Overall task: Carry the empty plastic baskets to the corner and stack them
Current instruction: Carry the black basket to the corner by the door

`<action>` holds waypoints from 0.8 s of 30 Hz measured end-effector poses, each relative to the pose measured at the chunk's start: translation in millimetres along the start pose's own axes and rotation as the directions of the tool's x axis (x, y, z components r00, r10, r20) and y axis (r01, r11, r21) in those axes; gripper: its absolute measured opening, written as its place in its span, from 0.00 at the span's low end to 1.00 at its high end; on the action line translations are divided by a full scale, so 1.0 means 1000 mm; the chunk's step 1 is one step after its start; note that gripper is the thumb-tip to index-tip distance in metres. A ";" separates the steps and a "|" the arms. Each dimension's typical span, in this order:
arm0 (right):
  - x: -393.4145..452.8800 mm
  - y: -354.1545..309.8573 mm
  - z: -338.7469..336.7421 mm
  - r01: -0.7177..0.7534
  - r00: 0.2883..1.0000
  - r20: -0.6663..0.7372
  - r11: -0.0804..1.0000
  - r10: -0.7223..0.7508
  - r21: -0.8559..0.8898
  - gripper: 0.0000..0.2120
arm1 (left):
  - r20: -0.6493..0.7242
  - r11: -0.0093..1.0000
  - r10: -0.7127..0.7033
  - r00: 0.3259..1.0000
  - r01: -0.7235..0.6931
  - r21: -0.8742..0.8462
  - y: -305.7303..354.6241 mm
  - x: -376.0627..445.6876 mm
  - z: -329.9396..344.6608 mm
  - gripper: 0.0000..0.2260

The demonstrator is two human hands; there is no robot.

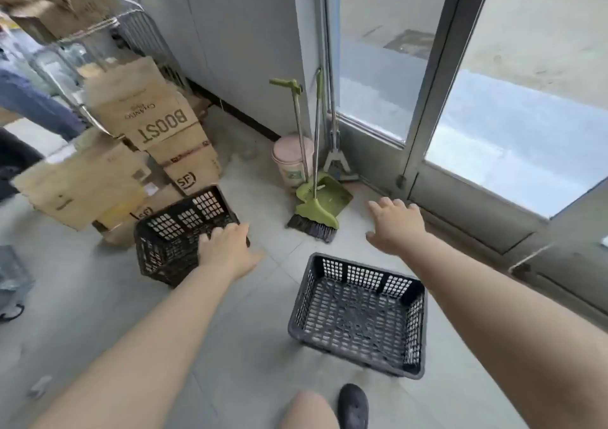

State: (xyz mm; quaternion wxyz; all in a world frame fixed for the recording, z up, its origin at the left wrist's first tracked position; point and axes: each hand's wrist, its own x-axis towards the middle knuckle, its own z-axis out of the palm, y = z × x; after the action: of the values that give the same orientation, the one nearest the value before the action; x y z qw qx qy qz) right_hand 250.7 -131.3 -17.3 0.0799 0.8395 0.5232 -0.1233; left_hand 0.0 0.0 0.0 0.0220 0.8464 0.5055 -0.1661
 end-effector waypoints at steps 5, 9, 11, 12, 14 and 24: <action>0.023 0.027 0.060 -0.160 0.968 0.205 0.986 0.146 0.052 0.26 | 0.203 0.997 0.080 0.976 -0.077 -0.021 0.031 0.075 0.047 0.28; 0.042 0.052 0.114 -0.292 0.911 0.332 0.951 0.245 0.100 0.25 | 0.336 0.988 0.117 0.935 -0.075 -0.138 0.065 0.134 0.095 0.31; 0.053 0.065 0.151 -0.376 0.868 0.398 0.917 0.298 0.134 0.24 | 0.403 0.980 0.124 0.907 -0.047 -0.196 0.082 0.158 0.123 0.31; 0.059 0.071 0.169 -0.433 0.837 0.434 0.889 0.334 0.151 0.24 | 0.440 0.973 0.119 0.890 -0.016 -0.230 0.089 0.169 0.140 0.31; 0.072 0.082 0.212 -0.548 0.767 0.503 0.814 0.398 0.191 0.24 | 0.521 0.945 0.111 0.846 0.073 -0.319 0.100 0.193 0.180 0.30; 0.116 0.118 0.441 -0.835 0.509 0.709 0.479 0.488 0.270 0.30 | 0.662 0.734 -0.077 0.746 0.491 -0.468 0.121 0.282 0.391 0.23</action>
State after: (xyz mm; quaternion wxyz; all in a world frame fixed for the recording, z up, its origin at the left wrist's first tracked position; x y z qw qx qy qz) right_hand 351.3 -200.1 -472.3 0.0044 0.8847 0.0228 -0.4655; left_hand 126.1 100.2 -470.3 0.4290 0.5990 0.6271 -0.2527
